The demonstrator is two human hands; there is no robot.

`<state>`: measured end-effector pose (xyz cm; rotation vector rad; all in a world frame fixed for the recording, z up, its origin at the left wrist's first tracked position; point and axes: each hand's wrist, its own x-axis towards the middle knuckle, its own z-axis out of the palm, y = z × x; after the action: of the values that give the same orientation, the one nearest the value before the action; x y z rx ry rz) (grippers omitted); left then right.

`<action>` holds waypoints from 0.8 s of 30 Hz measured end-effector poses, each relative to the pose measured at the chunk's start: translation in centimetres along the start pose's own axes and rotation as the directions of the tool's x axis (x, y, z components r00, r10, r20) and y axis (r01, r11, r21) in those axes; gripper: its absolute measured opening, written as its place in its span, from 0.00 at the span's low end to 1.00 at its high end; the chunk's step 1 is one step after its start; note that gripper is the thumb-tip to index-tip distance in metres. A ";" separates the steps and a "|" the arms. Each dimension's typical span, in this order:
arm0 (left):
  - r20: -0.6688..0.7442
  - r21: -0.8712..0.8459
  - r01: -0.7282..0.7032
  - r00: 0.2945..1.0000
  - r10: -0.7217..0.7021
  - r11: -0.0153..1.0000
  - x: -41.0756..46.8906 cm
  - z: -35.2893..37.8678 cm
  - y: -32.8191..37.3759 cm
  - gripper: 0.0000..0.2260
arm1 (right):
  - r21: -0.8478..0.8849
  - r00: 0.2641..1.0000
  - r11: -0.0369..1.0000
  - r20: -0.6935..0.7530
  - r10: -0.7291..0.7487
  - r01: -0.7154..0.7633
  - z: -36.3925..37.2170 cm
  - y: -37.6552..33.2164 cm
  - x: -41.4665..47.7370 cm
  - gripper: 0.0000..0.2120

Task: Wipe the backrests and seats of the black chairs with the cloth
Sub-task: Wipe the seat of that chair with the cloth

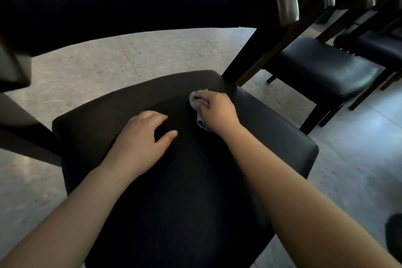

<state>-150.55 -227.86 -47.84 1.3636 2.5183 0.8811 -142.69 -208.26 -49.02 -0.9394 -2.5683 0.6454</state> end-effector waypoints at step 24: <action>0.066 0.032 0.011 0.998 -0.013 0.999 0.3 0.6 1.0 0.22 | -0.331 0.973 0.916 -0.108 0.202 -0.227 -0.3 -3.6 -11.7 0.19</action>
<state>-149.80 -226.92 -47.76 1.3614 2.4979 0.7839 -135.92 -218.49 -48.61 -1.3443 -2.5799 0.2105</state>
